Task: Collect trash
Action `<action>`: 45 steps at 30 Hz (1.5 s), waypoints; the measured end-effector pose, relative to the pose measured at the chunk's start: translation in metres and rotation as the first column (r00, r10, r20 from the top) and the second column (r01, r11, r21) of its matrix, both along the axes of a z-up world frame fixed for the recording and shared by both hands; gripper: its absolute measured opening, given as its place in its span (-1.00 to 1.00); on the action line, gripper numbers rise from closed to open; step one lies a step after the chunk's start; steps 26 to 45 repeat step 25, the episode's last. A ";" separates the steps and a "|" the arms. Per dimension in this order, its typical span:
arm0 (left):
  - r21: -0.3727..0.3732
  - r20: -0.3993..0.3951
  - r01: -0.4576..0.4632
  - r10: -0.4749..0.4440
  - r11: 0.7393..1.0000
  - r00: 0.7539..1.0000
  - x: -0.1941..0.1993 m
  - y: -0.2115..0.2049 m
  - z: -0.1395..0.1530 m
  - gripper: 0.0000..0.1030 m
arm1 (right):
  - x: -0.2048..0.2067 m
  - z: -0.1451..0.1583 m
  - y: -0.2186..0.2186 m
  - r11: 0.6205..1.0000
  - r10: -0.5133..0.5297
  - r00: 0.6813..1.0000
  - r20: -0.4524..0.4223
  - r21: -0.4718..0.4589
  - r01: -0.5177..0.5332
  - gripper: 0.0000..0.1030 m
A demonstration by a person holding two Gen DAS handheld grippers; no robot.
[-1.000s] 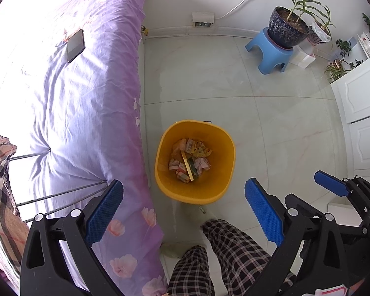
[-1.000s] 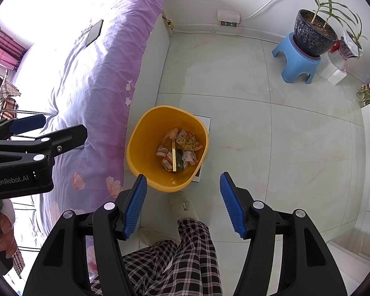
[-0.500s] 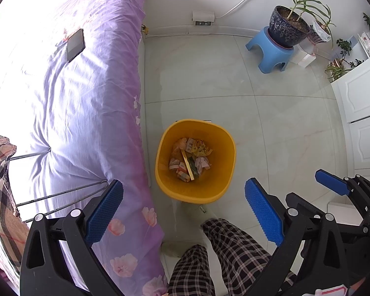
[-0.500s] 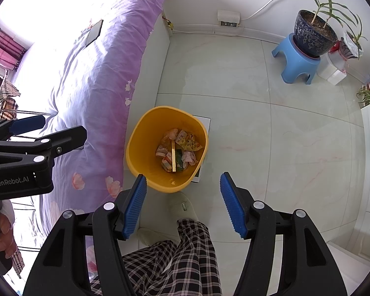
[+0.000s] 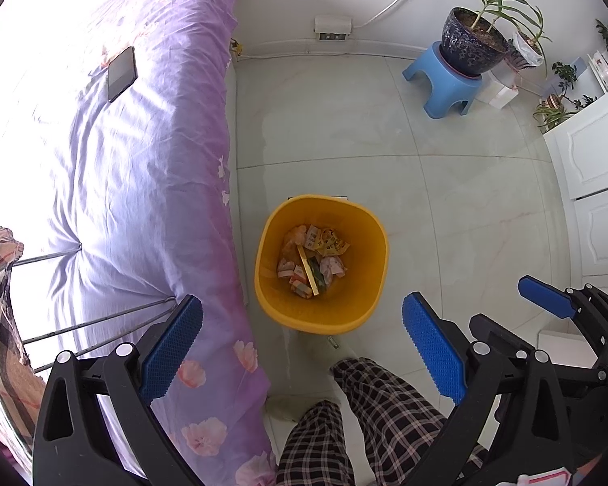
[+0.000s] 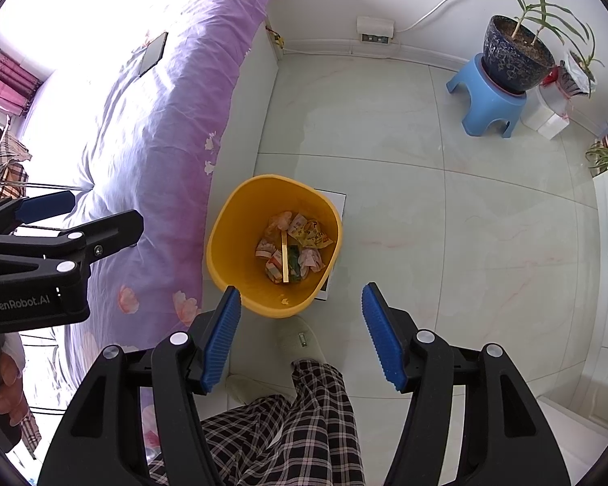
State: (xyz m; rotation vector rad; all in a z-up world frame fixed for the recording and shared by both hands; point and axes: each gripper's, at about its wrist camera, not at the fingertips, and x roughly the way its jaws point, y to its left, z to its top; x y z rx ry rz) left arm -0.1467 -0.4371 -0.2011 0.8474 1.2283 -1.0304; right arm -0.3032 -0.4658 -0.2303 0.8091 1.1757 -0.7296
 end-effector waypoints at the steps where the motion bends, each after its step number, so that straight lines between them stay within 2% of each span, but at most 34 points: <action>1: -0.002 0.002 0.002 -0.002 1.000 1.000 0.000 -0.001 0.000 0.91 | 0.000 0.000 0.000 1.000 0.000 1.000 -0.001 0.000 0.000 0.23; 45: -0.002 0.012 0.001 -0.001 1.000 1.000 -0.001 -0.008 0.006 0.91 | -0.004 0.001 -0.006 1.000 -0.004 1.000 0.003 -0.003 0.004 0.24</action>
